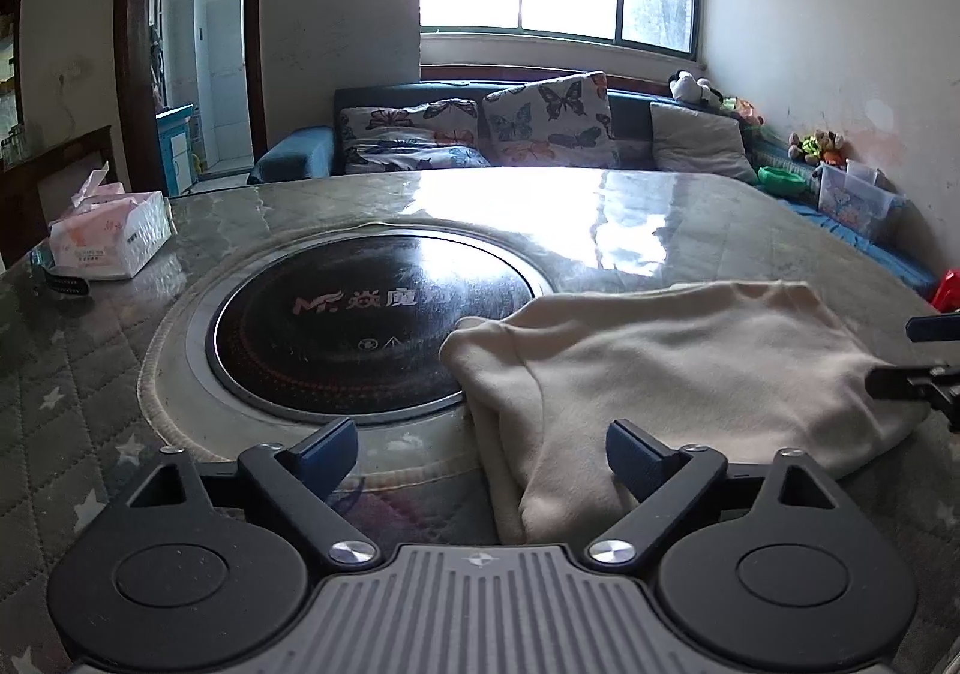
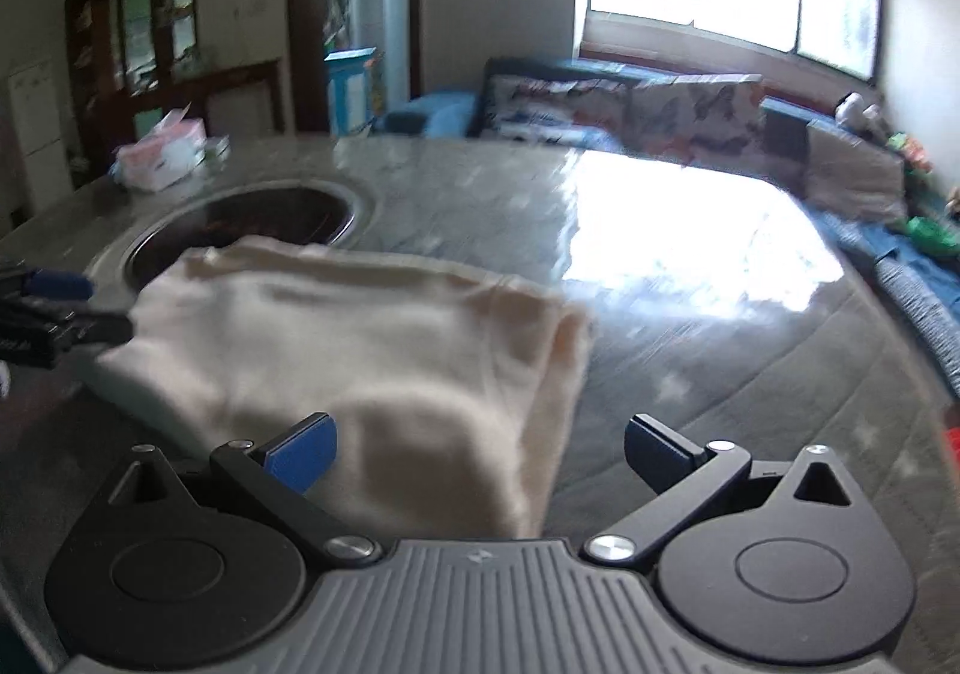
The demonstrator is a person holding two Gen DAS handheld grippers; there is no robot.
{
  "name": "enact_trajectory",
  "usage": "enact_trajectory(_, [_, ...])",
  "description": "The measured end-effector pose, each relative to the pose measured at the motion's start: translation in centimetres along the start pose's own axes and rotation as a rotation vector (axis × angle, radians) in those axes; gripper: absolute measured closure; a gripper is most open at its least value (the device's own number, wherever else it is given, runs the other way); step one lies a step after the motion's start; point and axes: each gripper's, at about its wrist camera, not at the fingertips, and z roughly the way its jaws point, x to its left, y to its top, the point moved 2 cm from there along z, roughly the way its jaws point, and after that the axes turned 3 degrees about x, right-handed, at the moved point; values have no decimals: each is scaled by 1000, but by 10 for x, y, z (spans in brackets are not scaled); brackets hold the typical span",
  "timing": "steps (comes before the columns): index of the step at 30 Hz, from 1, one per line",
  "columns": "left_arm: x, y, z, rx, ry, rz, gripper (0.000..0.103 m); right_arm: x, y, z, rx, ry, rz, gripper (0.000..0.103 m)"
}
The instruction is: Fold clothes
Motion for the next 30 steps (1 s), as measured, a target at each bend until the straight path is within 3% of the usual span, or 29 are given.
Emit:
enact_trajectory(5, [3, -7, 6, 37, 23, -6, 11, -13, -2, 14, 32, -86, 30, 0])
enact_trajectory(13, [2, -5, 6, 38, 14, -8, 10, -26, -6, 2, 17, -107, 65, 0])
enact_trajectory(19, [-2, -7, 10, 53, 25, 1, 10, -30, -4, 23, 36, -104, 77, 0])
enact_trajectory(26, [-25, -4, 12, 51, -32, 63, 10, -42, -11, 14, 70, -190, 84, 0])
enact_trajectory(30, [-41, -2, 19, 54, -59, 90, 9, -56, -22, 0, 74, -248, 148, 0])
